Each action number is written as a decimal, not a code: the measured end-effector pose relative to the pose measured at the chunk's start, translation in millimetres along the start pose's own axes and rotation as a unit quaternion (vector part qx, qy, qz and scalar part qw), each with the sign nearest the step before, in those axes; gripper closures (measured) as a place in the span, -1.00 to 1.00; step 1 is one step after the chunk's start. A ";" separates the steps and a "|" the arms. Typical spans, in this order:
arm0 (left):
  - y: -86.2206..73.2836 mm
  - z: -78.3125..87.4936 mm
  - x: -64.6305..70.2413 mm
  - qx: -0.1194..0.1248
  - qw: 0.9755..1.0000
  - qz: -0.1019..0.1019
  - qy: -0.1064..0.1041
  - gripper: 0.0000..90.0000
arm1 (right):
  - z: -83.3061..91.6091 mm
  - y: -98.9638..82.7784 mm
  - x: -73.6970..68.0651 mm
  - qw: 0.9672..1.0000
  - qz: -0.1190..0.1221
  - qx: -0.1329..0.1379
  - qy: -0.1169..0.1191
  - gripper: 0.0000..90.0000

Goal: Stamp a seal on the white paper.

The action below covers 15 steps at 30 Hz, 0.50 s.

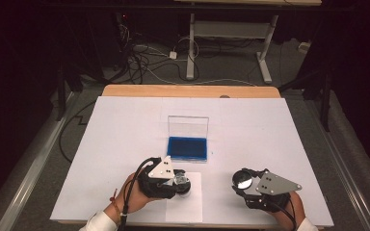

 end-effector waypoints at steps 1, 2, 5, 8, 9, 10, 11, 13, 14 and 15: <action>-0.8 -1.3 0.6 0.001 1.000 0.001 0.004 0.21 | 0.0 0.0 -0.2 1.000 0.000 0.000 0.000 -0.15; -2.0 -2.7 1.2 -0.001 1.000 -0.001 0.001 0.21 | 0.1 -0.1 -0.3 1.000 0.000 0.000 0.001 -0.15; -6.1 -8.3 2.4 -0.009 1.000 -0.004 -0.001 0.21 | 0.2 -0.2 -0.3 1.000 0.002 -0.001 0.001 -0.15; -8.7 -13.0 3.2 -0.015 1.000 -0.006 -0.005 0.21 | 0.5 -0.1 0.0 1.000 0.003 -0.001 0.000 -0.15; -9.0 -13.7 3.5 -0.016 1.000 -0.008 -0.008 0.21 | 0.6 -0.2 -0.1 1.000 0.002 -0.001 0.000 -0.15; -8.8 -14.2 3.5 -0.015 1.000 -0.008 -0.007 0.21 | 0.5 -0.2 -0.1 1.000 0.002 -0.001 0.001 -0.15; -8.6 -14.6 3.5 -0.014 1.000 -0.007 -0.008 0.21 | 0.5 -0.3 -0.1 1.000 0.002 -0.002 0.001 -0.15; -8.8 -16.1 4.1 -0.019 1.000 -0.012 -0.009 0.21 | 0.3 -0.6 -0.3 1.000 0.002 -0.002 0.001 -0.15; -9.0 -17.2 4.1 -0.019 1.000 -0.013 -0.007 0.21 | 0.2 -0.8 -0.3 1.000 0.002 -0.003 0.001 -0.15; -9.3 -18.2 4.1 -0.020 1.000 -0.013 -0.009 0.21 | 0.0 -0.9 -0.4 1.000 0.002 -0.004 0.001 -0.15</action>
Point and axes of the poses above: each handheld gripper's, and its own axes: z roughly backward along the jaws, y roughly out of its top, x roughly to its right, the point moved 7 cm from there along -z, roughly forward along the jaws, and after that the axes turned 9 degrees about y, right-handed, at the moved point
